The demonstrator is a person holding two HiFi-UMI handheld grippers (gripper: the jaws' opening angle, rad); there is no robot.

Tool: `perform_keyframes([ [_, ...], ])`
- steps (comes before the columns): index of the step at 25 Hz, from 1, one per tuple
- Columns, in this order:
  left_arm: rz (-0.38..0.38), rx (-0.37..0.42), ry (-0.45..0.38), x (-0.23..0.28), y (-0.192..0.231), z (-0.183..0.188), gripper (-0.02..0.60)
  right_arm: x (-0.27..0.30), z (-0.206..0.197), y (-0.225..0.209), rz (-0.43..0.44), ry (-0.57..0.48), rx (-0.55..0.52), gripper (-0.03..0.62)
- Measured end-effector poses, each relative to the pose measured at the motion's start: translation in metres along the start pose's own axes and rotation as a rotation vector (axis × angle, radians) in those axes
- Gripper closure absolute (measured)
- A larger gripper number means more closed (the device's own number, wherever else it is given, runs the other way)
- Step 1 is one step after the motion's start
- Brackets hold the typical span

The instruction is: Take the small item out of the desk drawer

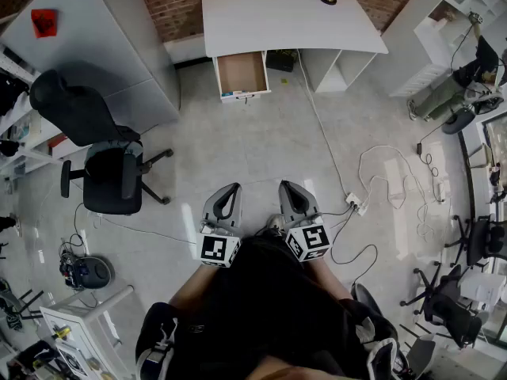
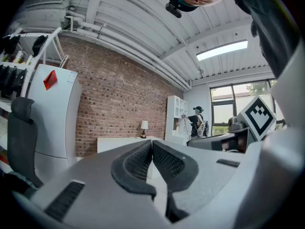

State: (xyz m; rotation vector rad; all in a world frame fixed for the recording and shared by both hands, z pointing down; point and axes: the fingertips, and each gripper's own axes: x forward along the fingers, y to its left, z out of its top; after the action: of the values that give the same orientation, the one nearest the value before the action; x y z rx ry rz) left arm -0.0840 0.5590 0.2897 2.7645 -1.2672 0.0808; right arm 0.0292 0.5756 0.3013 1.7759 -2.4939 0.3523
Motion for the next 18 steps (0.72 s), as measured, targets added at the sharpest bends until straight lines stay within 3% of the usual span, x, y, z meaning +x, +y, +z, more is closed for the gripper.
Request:
perform_keyframes([
  [18, 0.015, -0.007, 0.002, 0.029, -0.015, 0.004, 0.572, 0.001, 0.003, -0.034, 0.004, -0.001, 0.028, 0.566],
])
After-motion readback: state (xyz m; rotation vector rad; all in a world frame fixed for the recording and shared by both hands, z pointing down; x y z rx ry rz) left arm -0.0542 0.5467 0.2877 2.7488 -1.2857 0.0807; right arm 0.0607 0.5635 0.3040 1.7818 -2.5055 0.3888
